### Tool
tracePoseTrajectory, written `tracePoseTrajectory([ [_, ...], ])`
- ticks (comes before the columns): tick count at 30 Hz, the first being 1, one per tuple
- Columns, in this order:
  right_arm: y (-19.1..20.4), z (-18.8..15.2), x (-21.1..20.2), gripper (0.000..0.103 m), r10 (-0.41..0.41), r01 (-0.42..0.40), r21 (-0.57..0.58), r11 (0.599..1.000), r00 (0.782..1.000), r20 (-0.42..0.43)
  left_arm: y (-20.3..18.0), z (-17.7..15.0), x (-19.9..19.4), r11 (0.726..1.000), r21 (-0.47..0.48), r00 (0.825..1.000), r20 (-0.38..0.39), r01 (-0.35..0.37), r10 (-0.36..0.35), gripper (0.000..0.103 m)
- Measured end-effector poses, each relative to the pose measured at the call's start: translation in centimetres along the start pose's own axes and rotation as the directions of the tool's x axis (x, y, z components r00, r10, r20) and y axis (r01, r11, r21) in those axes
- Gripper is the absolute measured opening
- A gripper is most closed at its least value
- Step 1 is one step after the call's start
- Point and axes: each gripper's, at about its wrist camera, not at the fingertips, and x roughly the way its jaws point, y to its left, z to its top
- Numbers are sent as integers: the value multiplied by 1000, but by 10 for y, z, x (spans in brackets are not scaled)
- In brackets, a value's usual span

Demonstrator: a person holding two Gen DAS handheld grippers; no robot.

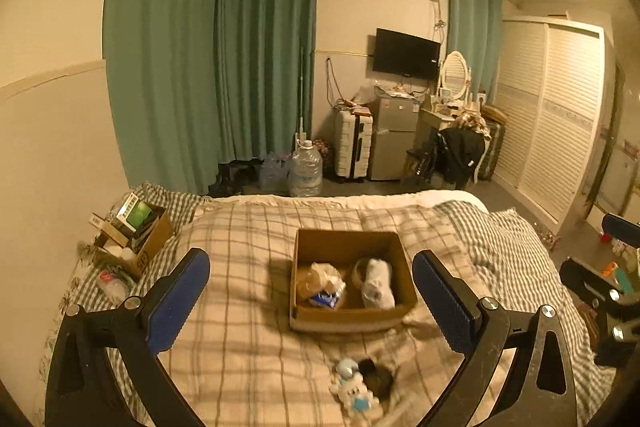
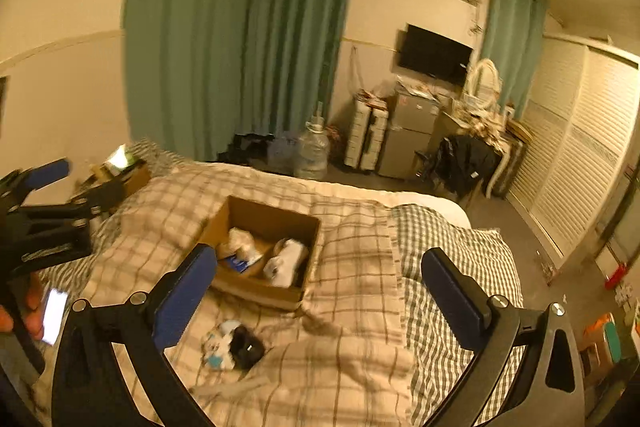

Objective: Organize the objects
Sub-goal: 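Carry the lace cloth and sock into the box and release both, then grasp the white cat figurine with the left gripper while the right gripper grasps a white sock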

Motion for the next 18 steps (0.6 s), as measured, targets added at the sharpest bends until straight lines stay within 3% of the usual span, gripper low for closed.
tracePoseTrajectory([
  [5,17,-43,2,103,73,-72,15,997,995,-74,-2,-42,1,1000,-5,998,-51,-26,26,103],
  [9,28,-87,68,103,43,-40,18,999,979,-197,1,-85,35,997,-47,990,-128,-59,52,103],
  [14,19,-143,157,103,11,19,109,994,963,-268,5,-140,97,989,-112,974,-212,-101,76,103],
  [18,15,-185,210,103,3,47,148,988,947,-321,-3,-178,139,988,-67,958,-263,-136,114,103],
])
